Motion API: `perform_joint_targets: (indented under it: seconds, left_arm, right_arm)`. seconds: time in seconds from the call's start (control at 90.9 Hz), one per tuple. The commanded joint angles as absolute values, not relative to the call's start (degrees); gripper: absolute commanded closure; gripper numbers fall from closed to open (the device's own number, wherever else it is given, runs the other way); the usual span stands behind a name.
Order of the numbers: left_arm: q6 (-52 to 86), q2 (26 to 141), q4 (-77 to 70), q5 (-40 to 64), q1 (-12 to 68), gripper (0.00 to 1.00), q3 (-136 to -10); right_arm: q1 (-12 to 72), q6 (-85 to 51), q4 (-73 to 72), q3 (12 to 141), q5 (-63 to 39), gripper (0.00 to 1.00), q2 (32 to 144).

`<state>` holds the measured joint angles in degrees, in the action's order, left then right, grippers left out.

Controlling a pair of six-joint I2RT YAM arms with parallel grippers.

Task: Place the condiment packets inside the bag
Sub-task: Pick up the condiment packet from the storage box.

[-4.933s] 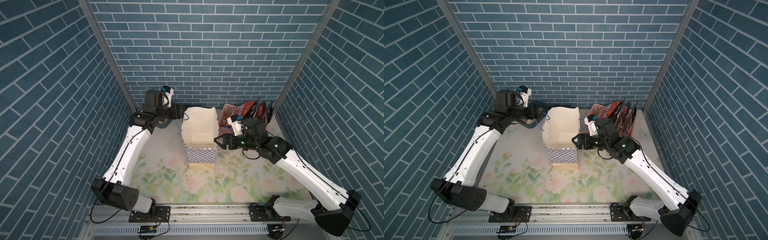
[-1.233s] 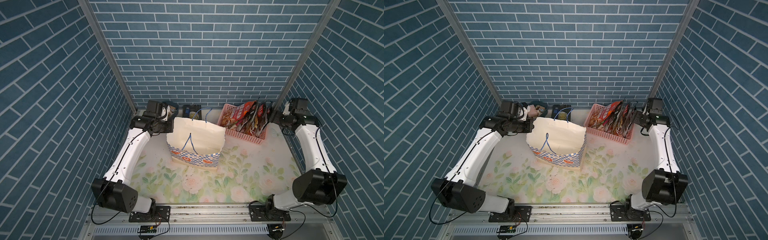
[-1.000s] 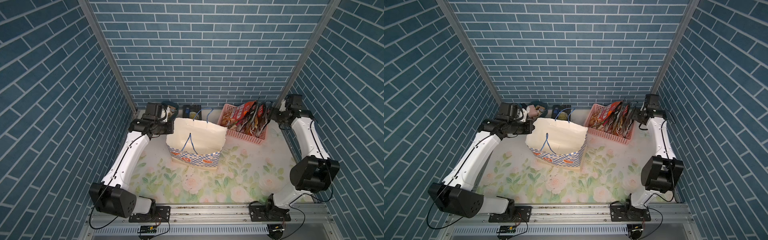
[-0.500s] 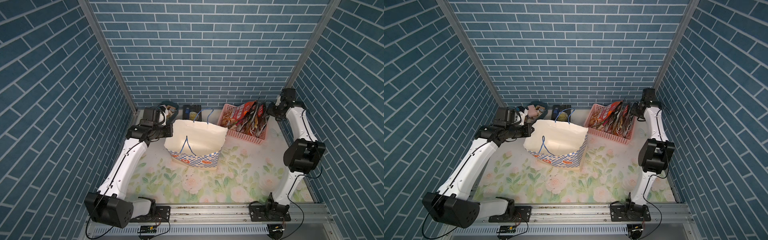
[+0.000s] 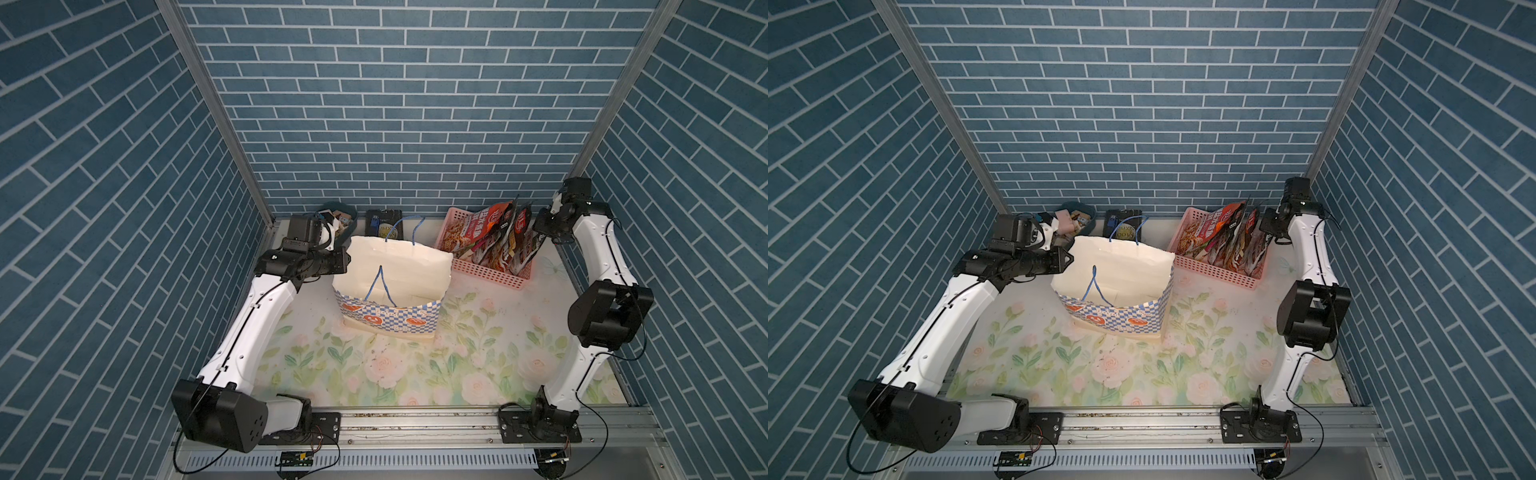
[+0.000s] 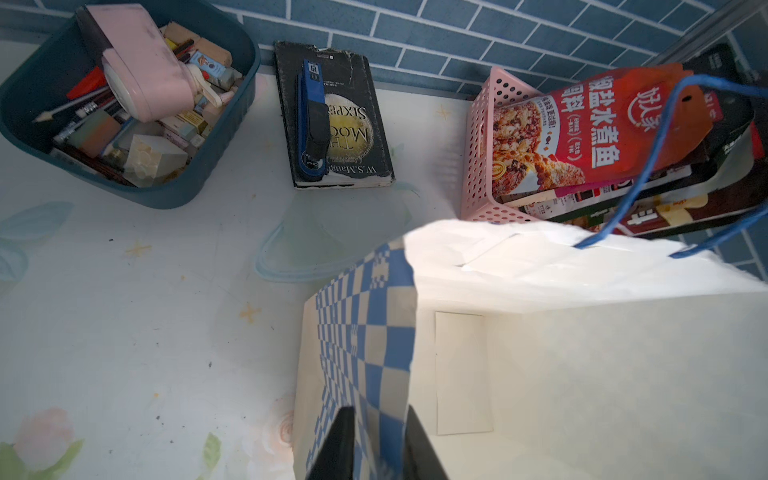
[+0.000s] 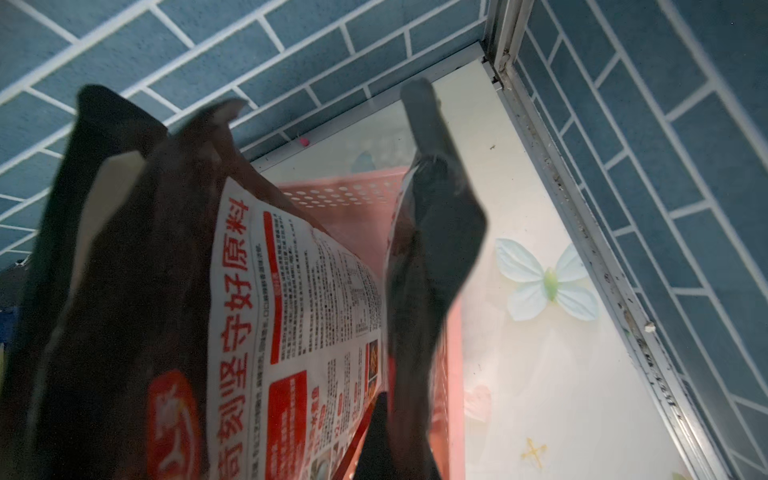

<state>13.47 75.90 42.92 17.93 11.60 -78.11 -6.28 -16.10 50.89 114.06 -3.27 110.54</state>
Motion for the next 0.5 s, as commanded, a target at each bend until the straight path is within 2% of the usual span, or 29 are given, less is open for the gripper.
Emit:
perform_joint_targets:
  seconds: [0.0, 0.044, 0.165, 0.319, 0.484]
  left_arm:
    - [13.2, 76.6, 42.4, 18.7, 11.3, 0.68, -79.2]
    - [13.2, 76.9, 42.1, 19.0, 11.3, 0.61, -79.3]
    - [13.2, 77.2, 41.5, 19.0, 11.3, 0.53, -79.5]
    - [13.3, 77.6, 41.1, 18.9, 11.3, 0.48, -80.3]
    - [13.4, 77.7, 40.5, 18.1, 11.3, 0.47, -80.4]
  right_arm:
    - [-6.2, -13.6, 53.7, 119.9, -0.6, 1.0, 103.3]
    - [-6.2, -13.2, 54.9, 121.9, -0.4, 1.0, 102.1]
    - [-5.5, -12.4, 57.3, 126.9, -1.1, 1.0, 98.4]
    - [-2.0, -12.3, 58.1, 134.1, -3.9, 1.0, 93.5]
    - [5.9, -16.7, 49.5, 135.8, -15.7, 1.0, 88.8]
